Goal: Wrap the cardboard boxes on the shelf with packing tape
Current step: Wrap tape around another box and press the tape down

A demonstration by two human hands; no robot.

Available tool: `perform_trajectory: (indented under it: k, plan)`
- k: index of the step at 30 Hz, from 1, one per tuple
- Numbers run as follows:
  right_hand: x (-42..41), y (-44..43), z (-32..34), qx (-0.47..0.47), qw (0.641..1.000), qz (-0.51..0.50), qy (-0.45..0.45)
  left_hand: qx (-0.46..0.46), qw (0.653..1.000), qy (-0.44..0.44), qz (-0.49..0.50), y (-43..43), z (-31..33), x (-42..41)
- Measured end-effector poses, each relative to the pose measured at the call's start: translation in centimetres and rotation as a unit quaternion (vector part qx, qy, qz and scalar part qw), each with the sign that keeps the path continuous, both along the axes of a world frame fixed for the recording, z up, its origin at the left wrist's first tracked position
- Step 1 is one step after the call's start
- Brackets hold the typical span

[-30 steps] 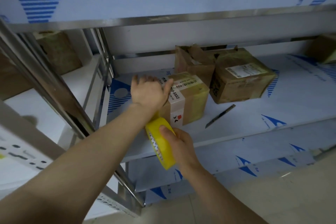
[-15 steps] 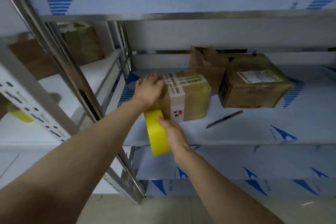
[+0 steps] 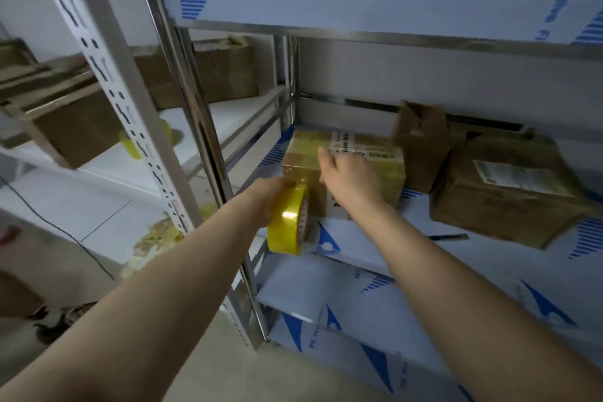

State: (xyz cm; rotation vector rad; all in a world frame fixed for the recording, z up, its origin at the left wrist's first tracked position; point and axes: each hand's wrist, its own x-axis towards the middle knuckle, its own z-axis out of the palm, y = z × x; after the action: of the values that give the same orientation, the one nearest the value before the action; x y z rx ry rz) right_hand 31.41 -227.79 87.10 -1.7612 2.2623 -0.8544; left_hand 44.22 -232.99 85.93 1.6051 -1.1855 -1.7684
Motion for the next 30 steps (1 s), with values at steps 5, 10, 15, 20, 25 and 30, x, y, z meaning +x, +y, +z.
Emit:
perform_trajectory:
  k: [5,10,15,20,25,30]
  plan:
    - [-1.2,-3.6,-0.2,0.117,0.957,0.198,0.179,-0.009,1.000,-0.007,-0.002,-0.1,0.0,-0.5]
    - [-1.7,-5.3,-1.9,0.105,0.952,0.170,0.233,-0.048,0.998,-0.029,0.000,-1.5,-0.9,-0.9]
    - [-1.8,-6.0,-1.8,0.106,0.954,0.161,0.228,-0.065,0.995,-0.075,-0.027,-2.0,-1.6,-1.0]
    - [-1.7,-5.9,-1.6,0.108,0.956,0.153,0.225,-0.063,0.995,-0.049,-0.057,-1.5,-1.8,-1.1]
    - [-2.4,-5.4,0.2,0.075,0.982,0.137,-0.102,-0.037,0.998,0.004,-0.057,-1.1,-0.6,-0.9]
    - [-7.8,1.3,0.9,-0.196,0.963,-0.032,-0.184,-0.016,0.996,0.043,-0.072,-1.0,-0.3,-0.4]
